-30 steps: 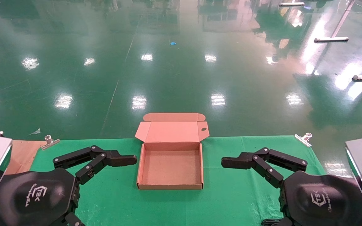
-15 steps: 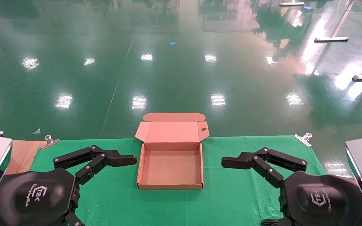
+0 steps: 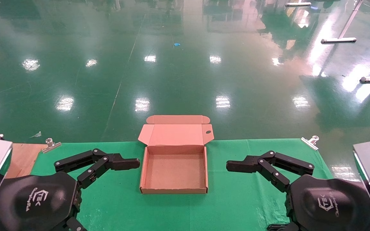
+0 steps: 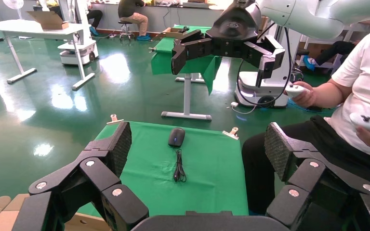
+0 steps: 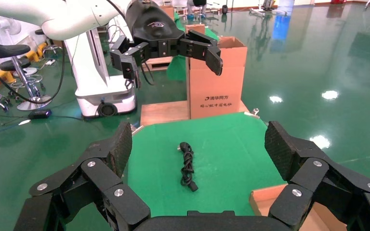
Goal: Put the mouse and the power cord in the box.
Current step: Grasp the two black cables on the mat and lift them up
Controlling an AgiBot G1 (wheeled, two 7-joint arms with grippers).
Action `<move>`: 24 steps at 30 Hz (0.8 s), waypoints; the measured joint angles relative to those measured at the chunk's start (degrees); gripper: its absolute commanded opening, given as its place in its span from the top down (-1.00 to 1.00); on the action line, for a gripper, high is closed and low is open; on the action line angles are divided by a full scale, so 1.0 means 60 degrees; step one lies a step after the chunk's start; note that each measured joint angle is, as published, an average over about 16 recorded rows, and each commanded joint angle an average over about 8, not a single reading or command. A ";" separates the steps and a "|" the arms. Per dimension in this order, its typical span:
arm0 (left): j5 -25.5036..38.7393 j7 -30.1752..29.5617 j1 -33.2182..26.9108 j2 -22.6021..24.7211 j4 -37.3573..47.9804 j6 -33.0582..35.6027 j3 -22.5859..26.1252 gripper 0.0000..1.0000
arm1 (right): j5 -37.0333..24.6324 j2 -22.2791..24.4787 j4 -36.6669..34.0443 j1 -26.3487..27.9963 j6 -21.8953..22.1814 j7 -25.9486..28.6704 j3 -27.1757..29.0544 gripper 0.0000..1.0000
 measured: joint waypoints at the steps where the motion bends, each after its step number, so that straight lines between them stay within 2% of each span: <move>1: 0.0104 0.0018 -0.0025 -0.0010 0.0051 0.0012 0.0038 -1.00 | -0.0195 -0.0017 -0.0010 0.0054 -0.0015 -0.0085 -0.0064 -1.00; 7: 0.1120 0.0257 -0.0342 -0.0098 0.0603 0.0200 0.0426 -1.00 | -0.1920 -0.0278 -0.0274 0.0575 -0.0064 -0.0807 -0.0660 -1.00; 14: 0.3273 0.0845 -0.1219 0.0023 0.1859 0.0518 0.1418 -1.00 | -0.4964 -0.0990 -0.1085 0.1623 -0.0008 -0.2025 -0.1805 -1.00; 24: 0.6476 0.2434 -0.2823 0.1136 0.4678 0.0497 0.3224 -1.00 | -0.8852 -0.2378 -0.3321 0.3083 0.0432 -0.3811 -0.3499 -1.00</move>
